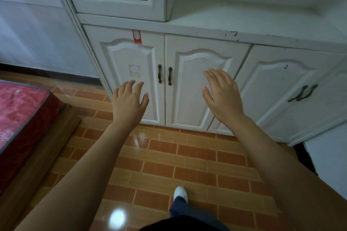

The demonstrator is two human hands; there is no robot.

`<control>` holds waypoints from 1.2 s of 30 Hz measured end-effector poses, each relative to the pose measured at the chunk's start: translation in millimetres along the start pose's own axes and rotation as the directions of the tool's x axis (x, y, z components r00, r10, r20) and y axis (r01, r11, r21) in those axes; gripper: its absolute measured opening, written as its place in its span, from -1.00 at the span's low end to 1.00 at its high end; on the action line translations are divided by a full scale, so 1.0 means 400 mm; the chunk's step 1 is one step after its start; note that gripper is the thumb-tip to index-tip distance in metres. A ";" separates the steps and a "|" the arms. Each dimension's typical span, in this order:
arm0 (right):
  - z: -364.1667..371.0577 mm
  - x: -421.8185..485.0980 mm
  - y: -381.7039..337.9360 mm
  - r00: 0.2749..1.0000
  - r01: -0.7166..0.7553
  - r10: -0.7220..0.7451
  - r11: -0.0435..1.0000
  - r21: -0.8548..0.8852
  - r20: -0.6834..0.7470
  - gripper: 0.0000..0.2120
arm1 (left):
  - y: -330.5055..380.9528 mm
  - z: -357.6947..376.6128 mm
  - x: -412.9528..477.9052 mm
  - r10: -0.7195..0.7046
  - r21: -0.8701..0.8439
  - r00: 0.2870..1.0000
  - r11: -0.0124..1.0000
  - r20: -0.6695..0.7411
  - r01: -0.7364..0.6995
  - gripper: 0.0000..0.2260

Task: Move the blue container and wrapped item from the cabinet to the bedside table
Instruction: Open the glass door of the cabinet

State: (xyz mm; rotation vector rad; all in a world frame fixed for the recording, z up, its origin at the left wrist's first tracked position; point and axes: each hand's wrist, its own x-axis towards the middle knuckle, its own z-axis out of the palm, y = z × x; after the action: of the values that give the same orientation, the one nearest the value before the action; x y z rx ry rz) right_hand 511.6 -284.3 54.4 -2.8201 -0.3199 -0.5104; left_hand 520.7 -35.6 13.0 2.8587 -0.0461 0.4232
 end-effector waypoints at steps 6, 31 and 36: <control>0.044 0.162 0.099 0.998 0.062 -0.062 0.998 0.012 0.030 -0.49 | 0.046 0.057 0.140 -0.051 -0.004 0.999 0.999 -0.019 0.051 -0.62; 0.269 0.589 0.123 0.985 0.153 -0.158 0.985 0.080 0.065 -0.54 | -0.095 0.160 0.538 -0.106 0.030 0.994 0.994 -0.007 0.106 -0.62; 0.277 0.636 0.114 0.984 0.168 -0.172 0.982 0.082 0.052 -0.53 | -0.098 0.151 0.586 -0.100 0.020 0.994 0.995 -0.037 0.101 -0.61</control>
State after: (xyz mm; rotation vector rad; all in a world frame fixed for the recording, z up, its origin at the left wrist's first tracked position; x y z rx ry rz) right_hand 790.4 -252.7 38.2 -2.7511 -0.5841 -0.4395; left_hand 764.6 -11.4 15.1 2.8583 0.1094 0.4571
